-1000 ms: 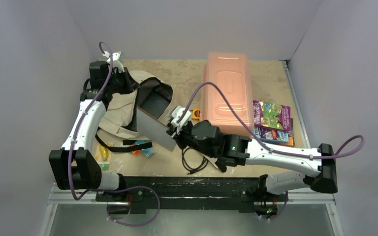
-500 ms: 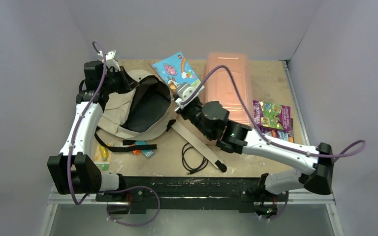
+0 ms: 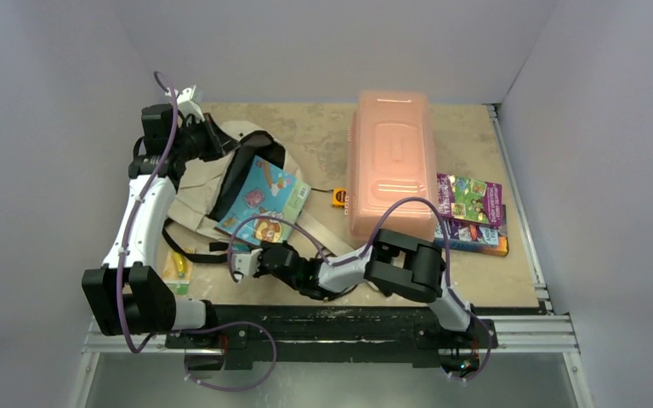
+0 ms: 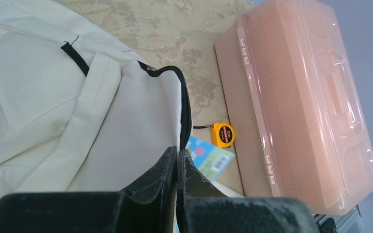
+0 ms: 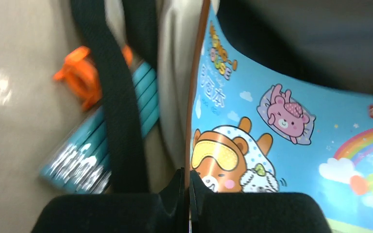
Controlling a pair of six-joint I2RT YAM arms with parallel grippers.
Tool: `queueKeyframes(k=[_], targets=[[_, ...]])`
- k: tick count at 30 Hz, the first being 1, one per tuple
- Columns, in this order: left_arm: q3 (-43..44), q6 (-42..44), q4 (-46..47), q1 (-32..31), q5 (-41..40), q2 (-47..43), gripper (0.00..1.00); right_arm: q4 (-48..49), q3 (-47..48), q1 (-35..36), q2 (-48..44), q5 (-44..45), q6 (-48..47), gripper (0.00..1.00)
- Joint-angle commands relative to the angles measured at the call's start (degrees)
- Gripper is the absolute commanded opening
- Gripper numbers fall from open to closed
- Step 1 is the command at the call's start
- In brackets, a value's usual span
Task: Pack the student bag
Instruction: Place the book in the student bag.
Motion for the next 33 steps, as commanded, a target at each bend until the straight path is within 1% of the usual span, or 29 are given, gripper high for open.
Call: queueKeyframes(k=[1, 4, 6, 8, 9, 11, 12, 14, 16, 18, 19, 21, 25, 28, 29, 30, 33], targets=[[3.3, -0.7, 2.9, 0.2, 2.7, -1.0, 0.0, 5.4, 7.6, -2.5, -1.1, -7.0, -5.6, 0.0], [3.1, -0.7, 3.0, 0.2, 2.7, -0.9, 0.0, 3.8, 9.9, -3.4, 0.4, -9.9, -6.5, 0.0], [3.0, -0.9, 3.2, 0.2, 3.0, -0.7, 0.0, 1.9, 10.9, -5.3, -0.5, -14.6, -2.4, 0.0], [3.1, -1.0, 3.2, 0.2, 2.9, -0.7, 0.0, -4.7, 13.6, -7.9, -1.1, -21.9, -1.4, 0.0], [3.0, -0.8, 3.0, 0.2, 2.6, -0.8, 0.0, -7.8, 15.0, -8.7, -1.0, -24.2, -1.4, 0.0], [3.0, 0.4, 2.6, 0.2, 1.0, -1.9, 0.0, -12.6, 16.6, -9.0, -0.7, -25.6, -1.4, 0.0], [2.8, 1.1, 2.7, 0.2, 0.1, -2.7, 0.0, -15.4, 17.1, -9.0, -0.7, -26.2, 4.6, 0.0], [2.4, 2.4, 3.0, 0.2, -1.7, -4.4, 0.0, -19.9, 17.4, -9.2, -1.2, -27.5, 6.3, 0.0], [2.6, 3.6, 2.8, 0.2, -2.3, -5.7, 0.0, -20.4, 14.5, -9.7, -2.5, -28.1, 6.3, 0.0], [3.2, 4.4, 3.0, 0.2, -1.1, -6.2, 0.0, -20.4, 12.2, -10.0, -3.8, -28.1, 6.3, 0.0], [3.7, 4.5, 2.9, 0.2, -0.4, -6.0, 0.0, -19.8, 11.0, -10.1, -4.5, -28.2, 9.4, 0.0], [5.0, 4.7, 1.8, 0.2, 0.9, -5.5, 0.0, -18.7, 9.9, -10.1, -4.8, -27.9, 9.4, 0.0], [6.0, 5.2, 0.1, 0.0, 3.4, -4.9, 0.0, -15.5, 11.2, -10.1, -4.3, -24.4, 9.4, 0.0], [6.0, 7.3, -1.9, -0.5, 2.5, -5.2, 0.0, -14.2, 13.9, -10.8, -3.7, -22.1, 9.4, 0.0], [5.8, 7.6, -2.1, -0.7, 2.1, -5.3, 0.0, -12.7, 14.3, -11.1, -3.4, -20.8, 9.4, 0.0], [5.7, 8.1, -2.3, -1.0, 1.8, -5.3, 0.0, -11.2, 14.3, -11.3, -3.3, -19.2, 11.9, 0.0], [6.0, 9.4, -3.5, -1.5, 2.1, -4.9, 0.0, -7.7, 14.8, -12.2, -2.1, -14.9, 11.2, 0.0]])
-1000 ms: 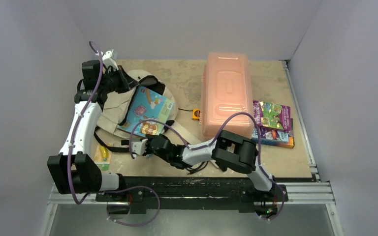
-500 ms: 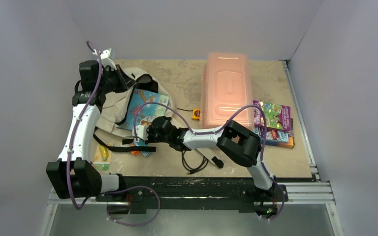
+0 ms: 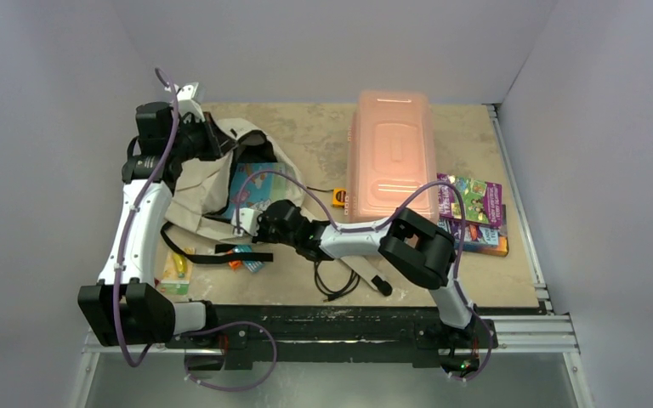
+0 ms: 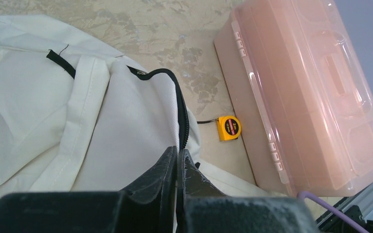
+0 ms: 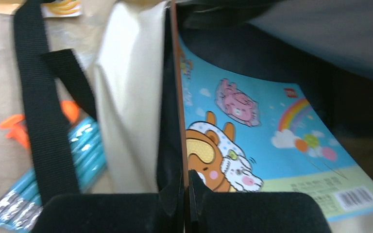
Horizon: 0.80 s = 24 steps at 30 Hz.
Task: Pack the student bag
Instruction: Place the book in the student bag.
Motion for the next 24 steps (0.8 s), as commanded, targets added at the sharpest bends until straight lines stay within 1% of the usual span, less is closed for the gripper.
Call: queueKeyframes(k=[1, 5, 7, 9, 11, 14, 15, 18, 20, 24], targets=[[3.5, 3.3, 1.0, -1.0, 2.5, -1.4, 0.0, 8.4, 3.2, -2.1, 0.5, 8.3, 0.9, 0.0], [4.0, 4.9, -0.9, -1.1, 1.0, -1.1, 0.0, 14.3, 0.4, -3.2, 0.2, 14.0, -2.0, 0.0], [4.6, 5.4, -2.0, -1.1, 0.4, -0.7, 0.0, 15.3, 0.3, -3.5, 0.3, 15.6, -2.4, 0.0], [5.2, 5.6, -2.6, -1.1, 0.4, -0.1, 0.0, 13.7, 2.1, -4.1, 1.6, 14.2, -2.4, 0.0], [5.7, 6.4, -3.6, -1.0, -0.7, -0.1, 0.0, 11.7, 4.3, -4.2, 3.5, 16.0, -3.5, 0.0], [5.3, 8.5, -4.3, -1.0, -5.1, -1.7, 0.0, 12.2, 2.9, -4.2, 4.2, 17.3, -6.0, 0.0], [5.5, 8.4, -4.5, -0.7, -5.3, -1.9, 0.0, 12.0, 2.1, -4.2, 4.0, 16.6, -6.9, 0.0], [7.3, 6.9, -5.0, 0.0, -0.7, -1.0, 0.0, 12.1, 0.6, -4.0, 3.5, 15.7, -8.7, 0.0], [8.2, 6.0, -5.5, 0.1, 2.4, -0.1, 0.0, 13.4, 0.7, -4.0, 3.5, 15.8, -7.8, 0.0], [8.1, 3.7, -5.1, 0.0, 5.5, 0.8, 0.0, 14.2, 4.8, -4.1, 4.1, 14.5, -0.3, 0.0]])
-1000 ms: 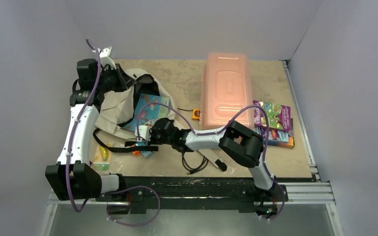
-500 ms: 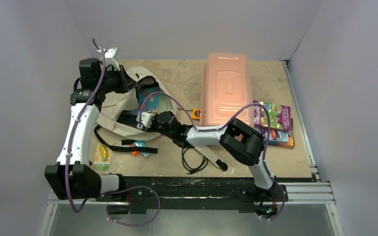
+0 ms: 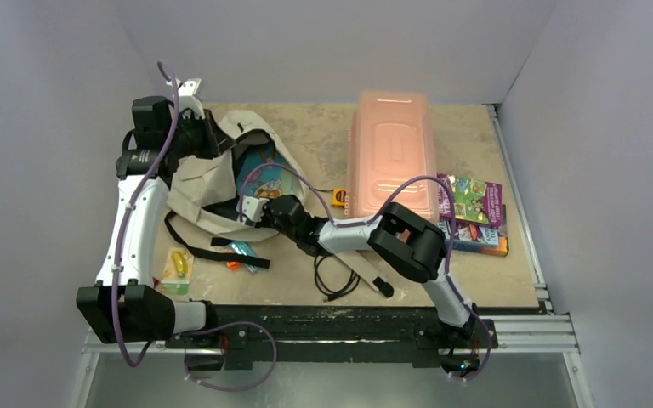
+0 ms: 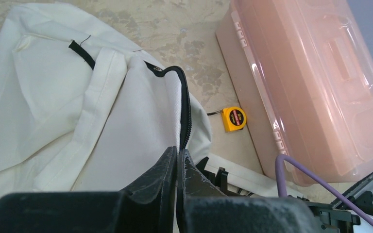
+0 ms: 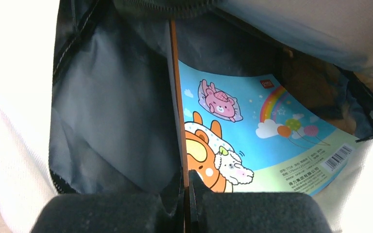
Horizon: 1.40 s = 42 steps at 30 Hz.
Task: Pack the student bag
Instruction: Place the book in the student bag.
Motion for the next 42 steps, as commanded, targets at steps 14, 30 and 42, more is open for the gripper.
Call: queueKeyframes(k=[14, 30, 42], targets=[[0.3, -7.0, 6.5, 0.4, 6.0, 3.1, 0.0, 0.6, 23.0, -0.8, 11.6, -4.7, 16.9, 0.17], [0.5, -9.0, 5.8, 0.8, 3.9, 6.2, 0.0, -11.6, 2.5, -2.2, -7.4, -7.8, 47.1, 0.87], [-0.3, -10.1, 6.9, 0.8, 5.1, 6.6, 0.0, -11.5, 7.3, -5.8, -3.1, -16.6, 59.6, 0.87]])
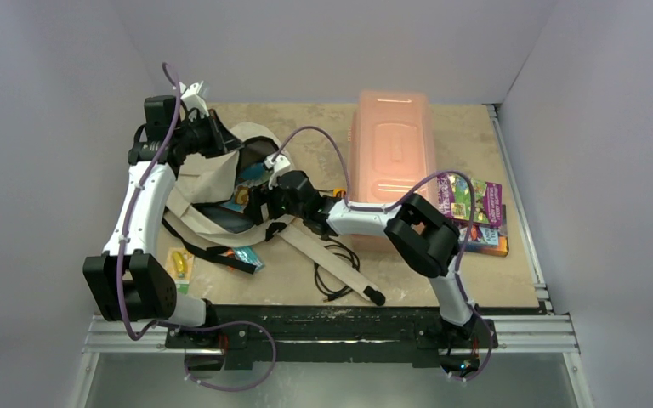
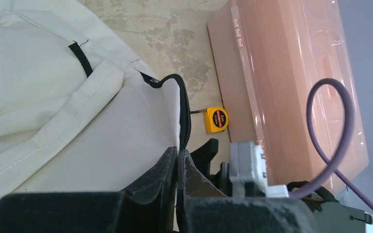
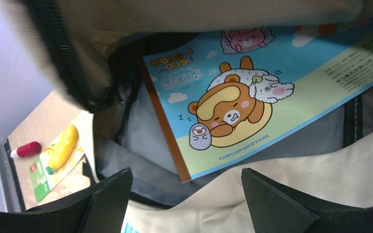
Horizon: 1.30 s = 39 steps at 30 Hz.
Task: Pack the student bag
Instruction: Place the book in the student bag.
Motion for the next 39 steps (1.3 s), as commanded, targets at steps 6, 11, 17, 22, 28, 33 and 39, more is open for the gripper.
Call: queueKeyframes(k=[6, 11, 17, 22, 28, 33, 39], targets=[[0.1, -1.9, 4.5, 0.4, 2.6, -0.6, 0.0, 0.3, 5.8, -0.8, 5.1, -2.4, 23.3, 0.66], [0.0, -2.2, 4.6, 0.3, 3.0, -0.9, 0.0, 3.7, 4.3, -0.7, 6.7, -5.5, 29.4, 0.62], [0.0, -2.8, 4.9, 0.3, 3.5, -0.9, 0.0, 1.1, 1.9, -0.3, 7.2, -2.3, 30.3, 0.6], [-0.1, -2.7, 4.9, 0.4, 3.5, -1.1, 0.0, -1.3, 3.1, 0.5, 8.9, -0.1, 30.3, 0.6], [-0.1, -2.8, 5.0, 0.3, 3.6, -1.2, 0.0, -2.2, 8.0, 0.5, 11.9, 0.9, 30.3, 0.6], [-0.2, -2.8, 5.0, 0.0, 3.6, -1.2, 0.0, -0.3, 17.9, 0.6, 17.3, 0.5, 19.8, 0.3], [-0.4, -2.2, 4.6, -1.0, 3.1, -1.6, 0.0, 7.3, 29.4, 0.6, 22.7, -6.8, 14.4, 0.3]])
